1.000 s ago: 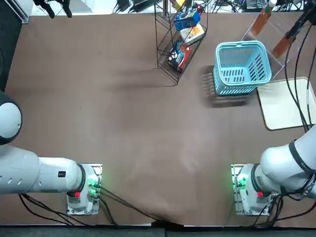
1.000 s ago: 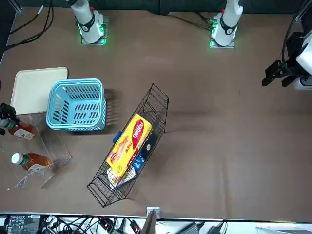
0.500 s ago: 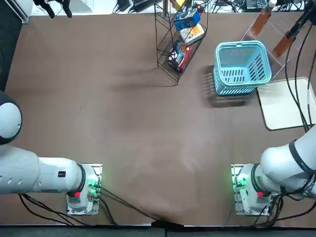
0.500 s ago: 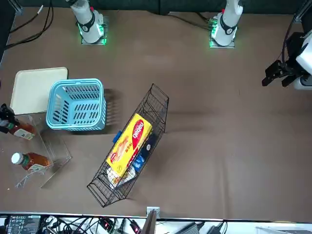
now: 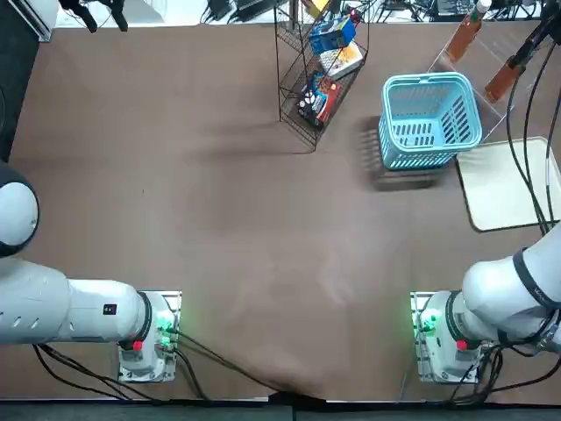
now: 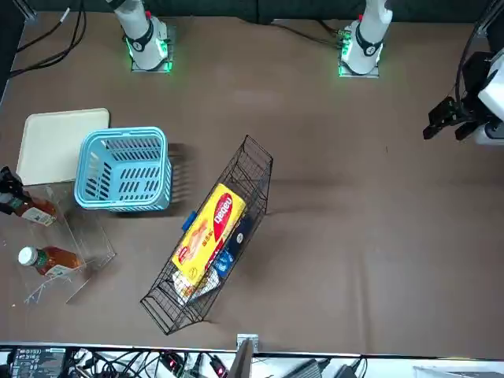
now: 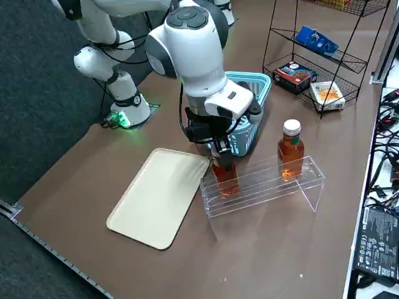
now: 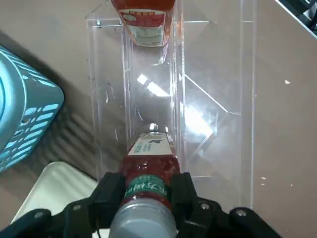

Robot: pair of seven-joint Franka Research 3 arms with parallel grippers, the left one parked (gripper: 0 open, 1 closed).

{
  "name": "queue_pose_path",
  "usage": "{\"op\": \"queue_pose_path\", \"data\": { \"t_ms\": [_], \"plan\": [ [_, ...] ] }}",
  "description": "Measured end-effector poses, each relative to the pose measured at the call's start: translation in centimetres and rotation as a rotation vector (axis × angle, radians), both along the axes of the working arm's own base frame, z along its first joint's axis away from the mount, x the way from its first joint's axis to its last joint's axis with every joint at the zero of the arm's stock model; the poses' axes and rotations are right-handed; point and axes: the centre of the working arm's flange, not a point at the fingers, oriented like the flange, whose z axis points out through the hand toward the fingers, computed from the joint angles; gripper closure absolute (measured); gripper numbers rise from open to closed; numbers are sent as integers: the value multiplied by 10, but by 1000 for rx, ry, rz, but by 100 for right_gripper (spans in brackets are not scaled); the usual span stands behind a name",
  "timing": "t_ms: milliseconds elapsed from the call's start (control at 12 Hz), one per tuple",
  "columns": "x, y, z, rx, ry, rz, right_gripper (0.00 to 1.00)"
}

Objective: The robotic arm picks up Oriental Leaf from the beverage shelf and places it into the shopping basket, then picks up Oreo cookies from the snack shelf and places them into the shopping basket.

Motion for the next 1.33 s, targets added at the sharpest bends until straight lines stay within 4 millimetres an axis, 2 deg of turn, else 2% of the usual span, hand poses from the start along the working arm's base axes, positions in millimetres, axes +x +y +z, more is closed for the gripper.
{"op": "queue_pose_path", "data": {
  "t_ms": [250, 667, 1083, 1167, 1250, 1333],
  "plan": [
    [1, 2, 11, 7, 13, 4, 45],
    [-1, 10, 57, 13, 3, 13, 45],
    [-18, 19, 101, 21, 8, -43, 45],
    [-22, 22, 112, 24, 9, -73, 45],
    [-32, 34, 134, 33, 22, -140, 45],
    [-37, 45, 143, 40, 39, -177, 45]
  ]
}}
